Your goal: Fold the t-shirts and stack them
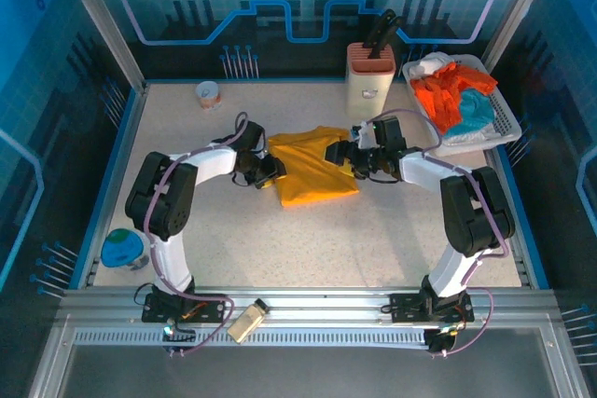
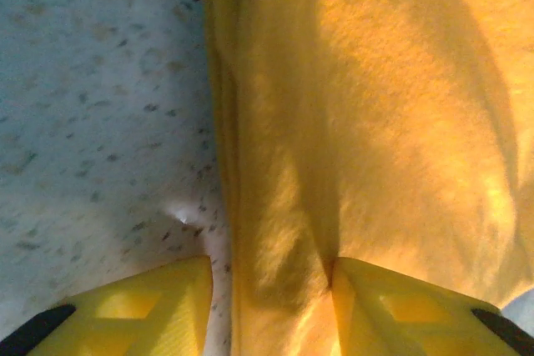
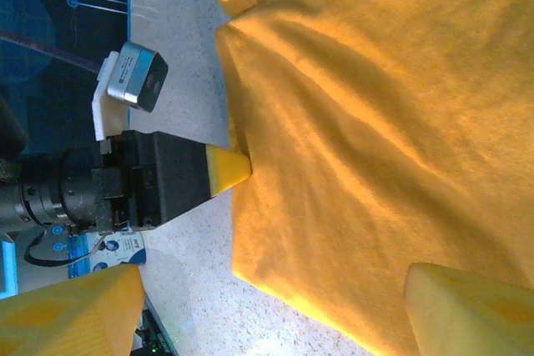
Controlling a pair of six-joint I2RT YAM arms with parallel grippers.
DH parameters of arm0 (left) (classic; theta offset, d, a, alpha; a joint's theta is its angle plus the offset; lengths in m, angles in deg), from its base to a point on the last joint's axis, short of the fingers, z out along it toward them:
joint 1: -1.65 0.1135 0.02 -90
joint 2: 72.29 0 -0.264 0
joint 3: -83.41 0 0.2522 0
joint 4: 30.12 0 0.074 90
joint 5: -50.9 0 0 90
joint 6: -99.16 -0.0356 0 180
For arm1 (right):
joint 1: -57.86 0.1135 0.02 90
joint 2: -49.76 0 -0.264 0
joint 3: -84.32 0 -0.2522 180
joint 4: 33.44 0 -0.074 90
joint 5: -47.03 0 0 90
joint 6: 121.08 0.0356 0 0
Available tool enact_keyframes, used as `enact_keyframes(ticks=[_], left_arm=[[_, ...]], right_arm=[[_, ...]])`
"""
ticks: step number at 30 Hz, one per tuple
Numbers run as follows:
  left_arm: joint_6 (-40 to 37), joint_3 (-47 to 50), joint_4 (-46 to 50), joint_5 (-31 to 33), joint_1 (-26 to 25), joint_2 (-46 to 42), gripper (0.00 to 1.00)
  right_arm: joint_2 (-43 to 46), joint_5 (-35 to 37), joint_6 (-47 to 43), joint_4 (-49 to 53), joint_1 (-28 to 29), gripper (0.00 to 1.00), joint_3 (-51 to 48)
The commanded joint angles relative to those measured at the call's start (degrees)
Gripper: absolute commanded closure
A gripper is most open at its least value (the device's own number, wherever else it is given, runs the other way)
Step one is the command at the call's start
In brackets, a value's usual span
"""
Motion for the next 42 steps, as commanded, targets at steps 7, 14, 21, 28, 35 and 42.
enact_keyframes(ticks=[7, 14, 21, 28, 35, 42], left_arm=[[-1.6, -7.0, 2.0, 0.7, -1.6, 5.9, 0.61], [-2.2, -9.1, 4.5, 1.9, -2.3, 8.2, 0.73], [-7.5, -12.2, 13.1, 7.1, -2.4, 8.1, 0.99], [-18.2, -14.1, 27.1, 19.7, -2.1, 4.3, 1.00], [-24.4, -12.1, 36.7, 31.8, 0.4, -1.6, 1.00], [-30.4, -7.8, 38.4, 41.5, 5.5, -7.0, 1.00]], right_arm=[[3.3, -1.2, -1.8, 2.2, -2.1, 0.18, -1.4], [5.0, -1.5, -1.6, 2.6, -3.7, 0.18, -2.2], [6.1, -1.8, -1.8, 3.7, -5.9, 0.18, -2.5], [6.2, -2.2, -1.8, 3.9, -6.8, 0.18, -3.2], [5.9, -3.1, -1.6, 3.6, -6.8, 0.18, -3.2], [5.1, -5.2, 0.0, 2.5, -6.8, 0.18, -2.8]])
